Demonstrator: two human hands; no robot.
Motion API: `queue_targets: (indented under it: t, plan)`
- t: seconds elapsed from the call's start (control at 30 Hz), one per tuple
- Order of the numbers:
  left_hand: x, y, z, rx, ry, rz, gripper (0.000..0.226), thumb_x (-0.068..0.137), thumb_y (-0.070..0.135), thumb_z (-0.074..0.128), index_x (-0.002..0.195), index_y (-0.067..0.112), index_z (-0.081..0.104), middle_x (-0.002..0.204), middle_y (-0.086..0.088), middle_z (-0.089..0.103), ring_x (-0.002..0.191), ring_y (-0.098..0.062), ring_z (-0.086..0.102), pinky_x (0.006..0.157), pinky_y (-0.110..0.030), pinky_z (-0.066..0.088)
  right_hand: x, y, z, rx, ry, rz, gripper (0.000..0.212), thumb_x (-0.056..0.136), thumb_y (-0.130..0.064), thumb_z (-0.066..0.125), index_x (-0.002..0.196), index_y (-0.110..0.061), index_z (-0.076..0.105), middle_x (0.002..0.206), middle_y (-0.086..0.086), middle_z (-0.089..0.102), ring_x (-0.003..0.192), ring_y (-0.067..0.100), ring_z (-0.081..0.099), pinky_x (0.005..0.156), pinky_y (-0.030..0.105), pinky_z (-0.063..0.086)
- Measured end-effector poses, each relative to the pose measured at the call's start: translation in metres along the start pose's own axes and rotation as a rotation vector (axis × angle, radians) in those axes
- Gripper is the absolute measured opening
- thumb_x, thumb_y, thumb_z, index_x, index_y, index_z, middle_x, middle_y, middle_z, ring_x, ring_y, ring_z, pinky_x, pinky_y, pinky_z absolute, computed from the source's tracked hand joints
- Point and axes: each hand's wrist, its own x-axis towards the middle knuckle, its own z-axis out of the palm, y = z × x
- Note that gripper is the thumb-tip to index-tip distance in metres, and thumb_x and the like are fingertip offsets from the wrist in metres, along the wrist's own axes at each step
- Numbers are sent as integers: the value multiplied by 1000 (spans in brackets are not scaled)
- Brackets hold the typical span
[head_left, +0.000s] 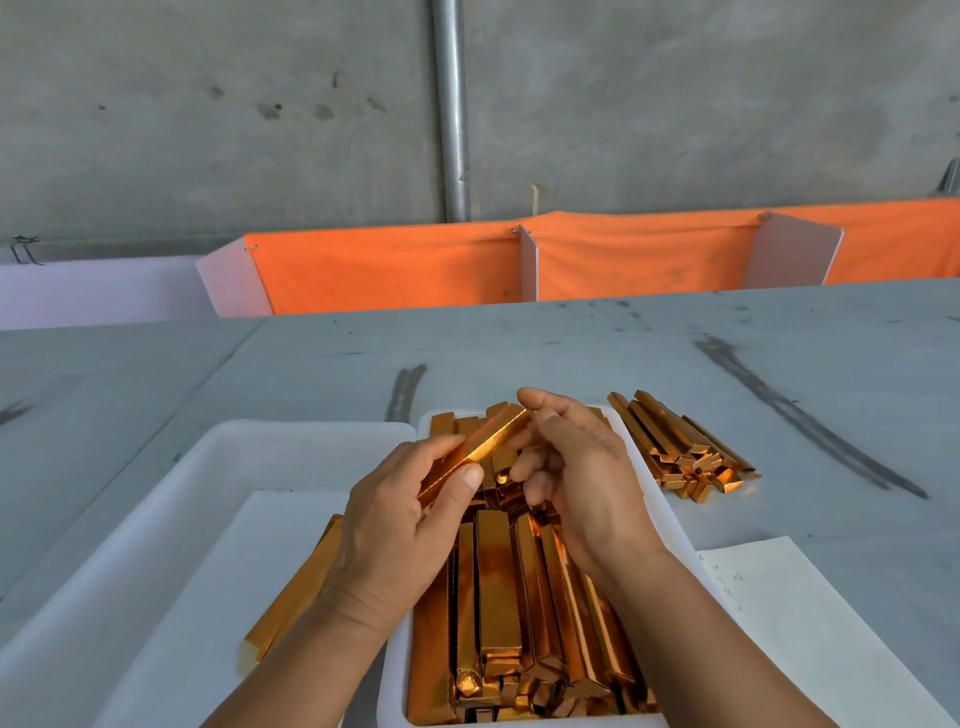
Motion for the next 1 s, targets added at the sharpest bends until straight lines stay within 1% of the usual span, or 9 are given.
queue_targets:
  t: [0.13, 0.3, 0.37, 0.53, 0.6, 0.67, 0.8, 0.9, 1.0]
  plan:
    - [0, 2, -2, -75, 11, -14, 35, 89, 43, 51, 114, 24, 67, 88, 17, 65, 85, -5, 62, 66, -14, 50, 0, -2, -3, 29, -98, 50, 28, 104, -11, 43, 116, -16, 67, 79, 6, 68, 53, 16, 55, 44, 23, 47]
    - [-1, 0, -3, -118, -17, -53, 34, 89, 46, 49, 107, 26, 69, 72, 17, 62, 74, -6, 62, 59, -15, 45, 0, 1, -2, -22, -115, 19, 20, 100, -12, 53, 111, -14, 69, 82, 9, 68, 53, 15, 54, 44, 22, 44]
    - [-2, 0, -2, -186, -26, -114, 29, 87, 48, 47, 98, 31, 67, 68, 14, 63, 69, -9, 63, 57, -22, 49, 0, 2, -3, -35, -113, -1, 19, 99, -12, 54, 108, -16, 71, 80, 8, 68, 54, 16, 53, 45, 22, 44]
    - [0, 2, -4, -370, -81, -211, 37, 92, 51, 48, 74, 24, 67, 64, 0, 66, 50, -12, 56, 54, -17, 48, 1, 4, -4, -83, -111, -11, 22, 98, -10, 56, 104, -24, 73, 82, 11, 68, 68, 29, 52, 51, 25, 46]
    - [0, 2, -4, -407, -102, -232, 37, 90, 52, 49, 78, 23, 69, 65, -3, 66, 49, -12, 55, 54, -17, 48, 1, 5, -3, -69, -135, -11, 21, 98, -9, 57, 107, -21, 71, 79, 9, 68, 62, 24, 53, 49, 24, 47]
    - [0, 0, -3, -417, -94, -256, 35, 84, 51, 50, 94, 24, 70, 73, -4, 67, 55, -14, 59, 53, -18, 49, 2, 5, -2, -56, -109, -10, 19, 97, -10, 59, 108, -20, 69, 75, 9, 67, 57, 20, 53, 48, 23, 47]
    - [0, -3, -1, -381, -87, -251, 53, 72, 54, 65, 123, 40, 56, 85, 13, 62, 74, -11, 64, 57, -23, 54, 4, 7, -4, -23, 12, -19, 15, 95, -12, 63, 109, -16, 67, 65, 6, 63, 48, 15, 50, 45, 22, 44]
    - [1, -3, 2, -212, -125, -159, 65, 65, 62, 69, 125, 49, 49, 91, 23, 61, 82, -4, 63, 66, -20, 54, 5, 7, -4, -13, 63, -9, 13, 94, -14, 65, 107, -13, 67, 62, 5, 61, 44, 10, 49, 44, 20, 44]
    - [0, -7, 4, -181, -125, -136, 60, 70, 61, 72, 125, 45, 56, 93, 22, 61, 88, -6, 62, 71, -24, 54, 4, 7, -4, -25, 61, -4, 10, 94, -13, 65, 104, -11, 68, 63, 4, 62, 45, 8, 51, 44, 19, 44]
